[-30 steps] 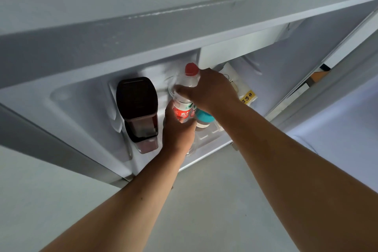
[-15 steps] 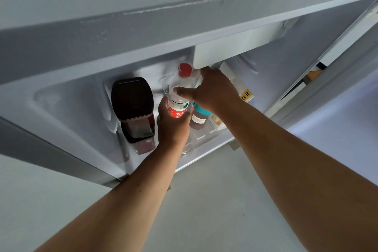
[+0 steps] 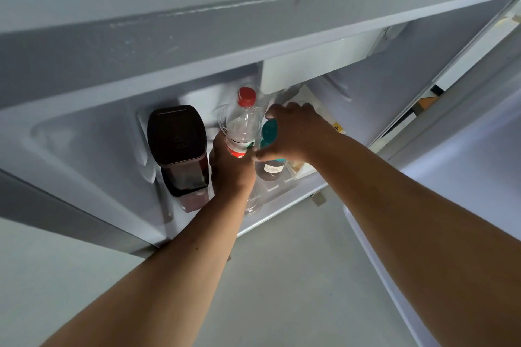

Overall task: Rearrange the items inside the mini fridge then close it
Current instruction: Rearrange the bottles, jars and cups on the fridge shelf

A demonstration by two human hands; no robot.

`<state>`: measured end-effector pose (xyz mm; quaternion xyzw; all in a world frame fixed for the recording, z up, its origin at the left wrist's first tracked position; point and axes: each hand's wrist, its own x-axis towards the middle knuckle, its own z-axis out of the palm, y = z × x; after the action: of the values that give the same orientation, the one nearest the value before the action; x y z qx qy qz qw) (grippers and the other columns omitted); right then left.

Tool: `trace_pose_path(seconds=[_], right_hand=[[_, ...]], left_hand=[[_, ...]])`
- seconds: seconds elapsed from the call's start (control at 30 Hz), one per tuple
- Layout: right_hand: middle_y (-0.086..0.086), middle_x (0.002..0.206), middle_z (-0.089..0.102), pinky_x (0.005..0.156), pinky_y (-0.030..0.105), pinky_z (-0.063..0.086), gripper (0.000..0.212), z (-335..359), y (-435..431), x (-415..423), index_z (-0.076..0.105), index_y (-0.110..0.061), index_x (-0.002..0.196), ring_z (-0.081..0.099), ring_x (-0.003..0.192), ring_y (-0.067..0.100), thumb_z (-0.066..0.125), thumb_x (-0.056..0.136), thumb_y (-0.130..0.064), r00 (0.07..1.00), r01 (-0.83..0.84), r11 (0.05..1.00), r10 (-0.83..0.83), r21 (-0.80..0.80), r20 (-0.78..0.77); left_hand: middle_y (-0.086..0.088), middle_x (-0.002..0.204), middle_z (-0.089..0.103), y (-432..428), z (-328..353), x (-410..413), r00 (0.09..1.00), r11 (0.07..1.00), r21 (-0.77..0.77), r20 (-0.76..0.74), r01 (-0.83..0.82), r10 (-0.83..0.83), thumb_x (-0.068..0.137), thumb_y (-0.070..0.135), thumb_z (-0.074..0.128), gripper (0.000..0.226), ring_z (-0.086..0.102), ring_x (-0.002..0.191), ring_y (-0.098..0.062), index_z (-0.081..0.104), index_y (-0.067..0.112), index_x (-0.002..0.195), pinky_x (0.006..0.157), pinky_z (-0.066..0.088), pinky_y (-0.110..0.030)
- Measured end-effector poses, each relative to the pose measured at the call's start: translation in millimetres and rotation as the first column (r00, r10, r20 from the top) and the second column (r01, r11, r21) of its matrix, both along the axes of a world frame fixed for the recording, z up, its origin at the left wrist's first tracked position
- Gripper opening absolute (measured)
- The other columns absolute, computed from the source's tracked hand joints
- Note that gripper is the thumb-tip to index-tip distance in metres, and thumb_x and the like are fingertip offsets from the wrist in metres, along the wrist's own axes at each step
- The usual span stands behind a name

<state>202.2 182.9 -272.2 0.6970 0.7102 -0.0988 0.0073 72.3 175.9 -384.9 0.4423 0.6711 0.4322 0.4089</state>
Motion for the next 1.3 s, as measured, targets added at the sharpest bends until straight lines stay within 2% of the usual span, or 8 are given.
trace_pose_path(seconds=[0.17, 0.33, 0.5, 0.7, 0.93, 1.03, 1.2, 1.3], right_hand=[[0.004, 0.110, 0.058, 0.080, 0.039, 0.056, 0.069, 1, -9, 5, 0.050, -0.023, 0.127, 0.061, 0.101, 0.029, 0.080, 0.069, -0.046, 0.996, -0.082, 0.996, 0.083, -0.016, 0.029], [0.005, 0.111, 0.059, 0.077, 0.040, 0.058, 0.074, 1, -24, 14, 0.049, -0.022, 0.128, 0.061, 0.098, 0.028, 0.084, 0.065, -0.041, 0.996, -0.088, 0.994, 0.090, -0.071, 0.025], [0.007, 0.118, 0.058, 0.080, 0.043, 0.059, 0.078, -1, -33, 20, 0.046, -0.021, 0.131, 0.061, 0.103, 0.029, 0.084, 0.066, -0.041, 0.999, -0.048, 0.998, 0.047, -0.037, -0.017], [0.006, 0.115, 0.061, 0.077, 0.042, 0.059, 0.079, 0, -35, 22, 0.046, -0.020, 0.131, 0.062, 0.101, 0.028, 0.085, 0.064, -0.039, 0.998, -0.016, 1.000, 0.017, 0.022, -0.061], [0.005, 0.114, 0.063, 0.078, 0.037, 0.058, 0.079, -1, -37, 24, 0.047, -0.018, 0.130, 0.062, 0.103, 0.027, 0.087, 0.066, -0.041, 0.997, -0.014, 0.997, 0.019, 0.079, -0.069], [0.008, 0.115, 0.061, 0.082, 0.039, 0.057, 0.078, -7, -39, 21, 0.046, -0.016, 0.132, 0.059, 0.106, 0.028, 0.086, 0.070, -0.043, 0.997, 0.014, 0.993, -0.005, 0.118, -0.080], [0.009, 0.114, 0.060, 0.072, 0.031, 0.044, 0.077, -16, -42, 16, 0.045, -0.013, 0.132, 0.057, 0.104, 0.029, 0.084, 0.073, -0.044, 0.993, 0.063, 0.976, -0.041, 0.207, -0.108], [0.009, 0.113, 0.060, 0.077, 0.034, 0.052, 0.077, -15, -42, 17, 0.043, -0.013, 0.131, 0.058, 0.104, 0.029, 0.084, 0.074, -0.045, 0.992, 0.070, 0.973, -0.046, 0.220, -0.113]], left_hand=[[0.006, 0.126, 0.069, 3, -1, 4, 1.000, 1.000, 0.019, -0.003, 0.001, -0.001, 0.086, 0.035, 0.078, 0.057, 0.067, 0.112, -0.023, 0.052, 0.032, 0.136, 0.088, 0.052, -0.036], [0.002, 0.131, 0.069, 6, -2, 4, 0.999, 0.999, 0.017, -0.034, 0.030, -0.029, 0.088, 0.035, 0.078, 0.058, 0.069, 0.113, -0.026, 0.051, 0.032, 0.139, 0.095, 0.057, -0.044], [-0.003, 0.137, 0.063, 8, -3, 6, 0.996, 0.998, 0.043, -0.077, 0.053, -0.050, 0.088, 0.032, 0.080, 0.066, 0.067, 0.117, -0.027, 0.048, 0.030, 0.146, 0.098, 0.056, -0.046], [-0.005, 0.129, 0.066, 8, -6, 4, 0.996, 0.997, 0.035, -0.055, 0.070, -0.068, 0.089, 0.031, 0.079, 0.059, 0.066, 0.114, -0.028, 0.051, 0.023, 0.139, 0.097, 0.054, -0.043], [-0.001, 0.123, 0.070, 13, -1, 18, 0.988, 0.987, 0.047, -0.038, 0.154, -0.152, 0.088, 0.040, 0.079, 0.057, 0.068, 0.106, -0.026, 0.050, 0.026, 0.135, 0.090, 0.054, -0.039], [0.002, 0.121, 0.071, 15, -1, 21, 0.986, 0.985, 0.032, 0.007, 0.167, -0.167, 0.088, 0.038, 0.079, 0.056, 0.070, 0.104, -0.023, 0.050, 0.029, 0.136, 0.089, 0.055, -0.038], [0.020, 0.100, 0.070, 19, -5, 23, 0.984, 0.985, -0.003, 0.057, 0.171, -0.170, 0.078, 0.047, 0.076, 0.055, 0.071, 0.095, -0.014, 0.051, 0.038, 0.125, 0.084, 0.056, -0.036], [0.021, 0.100, 0.073, 22, -8, 28, 0.976, 0.980, -0.020, 0.089, 0.200, -0.198, 0.078, 0.040, 0.072, 0.045, 0.072, 0.097, -0.009, 0.052, 0.052, 0.117, 0.084, 0.056, -0.036]])
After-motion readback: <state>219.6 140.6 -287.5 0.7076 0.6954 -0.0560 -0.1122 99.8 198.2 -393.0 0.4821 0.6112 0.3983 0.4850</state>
